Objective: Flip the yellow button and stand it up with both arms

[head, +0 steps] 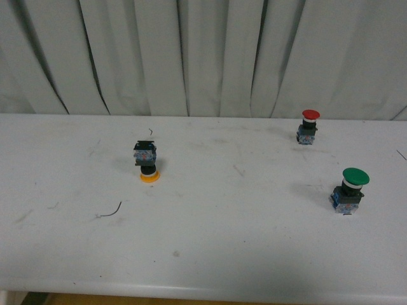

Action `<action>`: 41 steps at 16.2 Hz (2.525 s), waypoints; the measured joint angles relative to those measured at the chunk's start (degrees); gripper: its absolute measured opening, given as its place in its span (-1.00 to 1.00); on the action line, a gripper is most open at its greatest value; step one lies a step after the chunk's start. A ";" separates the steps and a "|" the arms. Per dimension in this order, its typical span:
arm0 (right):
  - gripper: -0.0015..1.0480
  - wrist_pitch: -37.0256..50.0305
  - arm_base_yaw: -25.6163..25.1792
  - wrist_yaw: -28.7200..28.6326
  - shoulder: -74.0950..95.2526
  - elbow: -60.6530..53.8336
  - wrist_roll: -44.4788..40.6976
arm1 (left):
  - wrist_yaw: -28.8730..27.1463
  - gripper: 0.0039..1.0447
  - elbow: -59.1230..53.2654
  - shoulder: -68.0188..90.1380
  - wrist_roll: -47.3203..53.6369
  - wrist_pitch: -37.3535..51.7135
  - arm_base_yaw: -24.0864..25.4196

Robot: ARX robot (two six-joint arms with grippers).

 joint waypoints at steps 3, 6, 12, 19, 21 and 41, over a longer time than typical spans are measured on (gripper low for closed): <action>0.88 0.00 0.00 0.02 0.00 0.02 0.02 | 0.00 0.88 0.00 0.00 0.00 0.00 0.00; 0.88 -0.04 0.00 -0.07 0.00 0.02 0.00 | -9.46 0.88 9.44 34.75 -8.55 20.20 -1.95; 0.88 -0.02 0.00 -0.07 0.00 0.00 0.00 | -0.13 0.88 49.11 98.82 -6.49 27.06 -8.55; 0.88 -0.04 0.00 -0.07 0.00 0.02 0.00 | -0.15 0.88 74.79 118.29 -4.55 7.65 -11.93; 0.88 -0.04 0.00 -0.07 0.00 0.02 0.00 | 0.24 0.88 76.98 121.09 -4.79 3.93 -11.54; 0.88 -0.04 0.00 -0.07 0.00 0.00 0.00 | -3.43 -0.30 83.76 129.96 -3.23 0.20 -11.50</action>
